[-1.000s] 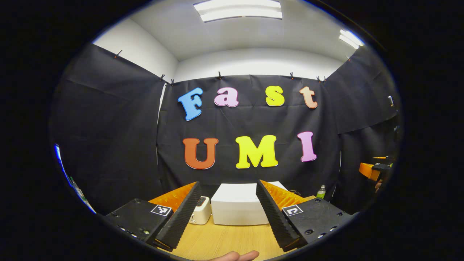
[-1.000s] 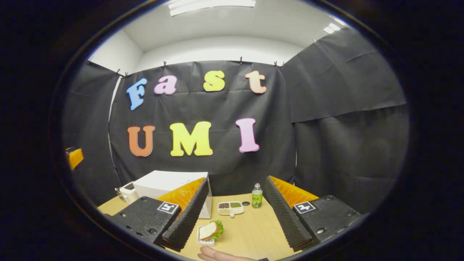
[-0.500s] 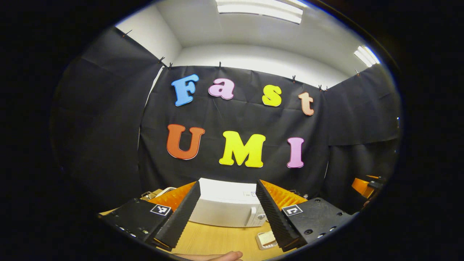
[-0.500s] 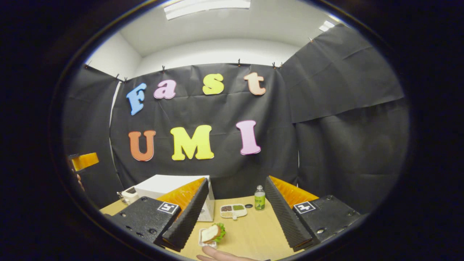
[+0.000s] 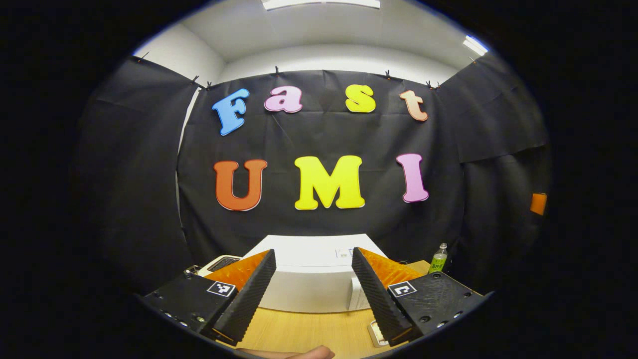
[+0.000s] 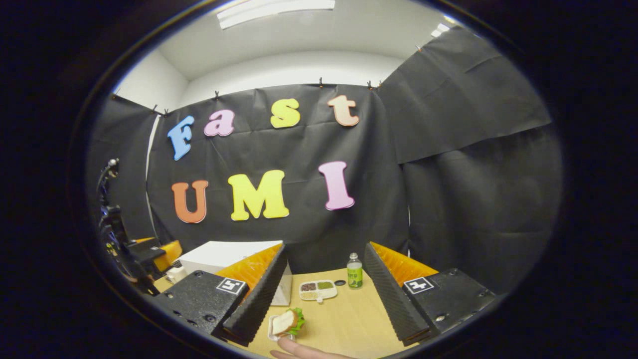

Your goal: Open the microwave oven with the left hand, put the food in, and close the microwave oven.

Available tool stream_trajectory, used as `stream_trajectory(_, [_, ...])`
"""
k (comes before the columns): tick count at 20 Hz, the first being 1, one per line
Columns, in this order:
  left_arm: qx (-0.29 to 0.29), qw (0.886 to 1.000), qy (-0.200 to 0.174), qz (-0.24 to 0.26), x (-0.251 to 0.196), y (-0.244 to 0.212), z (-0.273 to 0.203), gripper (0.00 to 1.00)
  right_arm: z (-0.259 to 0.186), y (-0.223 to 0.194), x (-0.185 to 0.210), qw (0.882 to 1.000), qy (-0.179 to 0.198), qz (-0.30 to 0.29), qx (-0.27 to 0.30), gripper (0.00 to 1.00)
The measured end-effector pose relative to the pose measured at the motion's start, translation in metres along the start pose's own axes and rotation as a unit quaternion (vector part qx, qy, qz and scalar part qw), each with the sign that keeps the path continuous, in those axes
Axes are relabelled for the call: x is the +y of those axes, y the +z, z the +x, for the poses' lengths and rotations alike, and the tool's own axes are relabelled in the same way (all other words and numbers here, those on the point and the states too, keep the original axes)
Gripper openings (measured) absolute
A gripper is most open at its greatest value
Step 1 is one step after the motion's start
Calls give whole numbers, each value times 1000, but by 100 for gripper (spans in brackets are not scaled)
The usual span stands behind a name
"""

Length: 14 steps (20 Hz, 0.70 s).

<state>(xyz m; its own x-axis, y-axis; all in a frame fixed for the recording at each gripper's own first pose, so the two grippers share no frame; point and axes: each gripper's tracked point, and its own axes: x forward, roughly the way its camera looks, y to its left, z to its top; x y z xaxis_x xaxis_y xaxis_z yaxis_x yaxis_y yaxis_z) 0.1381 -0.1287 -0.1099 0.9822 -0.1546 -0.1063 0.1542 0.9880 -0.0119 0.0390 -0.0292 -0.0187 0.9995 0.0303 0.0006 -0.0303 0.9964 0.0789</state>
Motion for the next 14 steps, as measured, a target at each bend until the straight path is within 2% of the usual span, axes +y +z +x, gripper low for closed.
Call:
stream_trajectory(5, [17, 1000, -4, 23, -33, -60, 57, 95, 13, -14, -8, 1000, 8, 8, 7, 92])
stream_trajectory(6, [16, 1000, -8, 22, -42, -71, 66, 95, 15, -17, -12, 1000, 7, 8, 8, 100])
stream_trajectory(7, [18, 1000, -16, 20, -50, -83, 75, 95, 16, -20, -16, 1000, 6, 10, 9, 100])
stream_trajectory(8, [18, 1000, -19, 17, -56, -96, 81, 95, 17, -23, -19, 1000, 5, 12, 11, 92])
stream_trajectory(11, [23, 1000, -9, 18, -62, -129, 99, 96, 21, -32, -25, 1000, 7, 15, 16, 92])
stream_trajectory(12, [28, 999, -7, 20, -65, -140, 105, 96, 22, -34, -28, 1000, 6, 15, 16, 100])
stream_trajectory(13, [37, 999, -10, 22, -70, -153, 111, 96, 24, -36, -32, 1000, 3, 16, 17, 92])
stream_trajectory(14, [49, 998, -16, 23, -74, -166, 118, 96, 26, -39, -34, 1000, -1, 15, 21, 100])
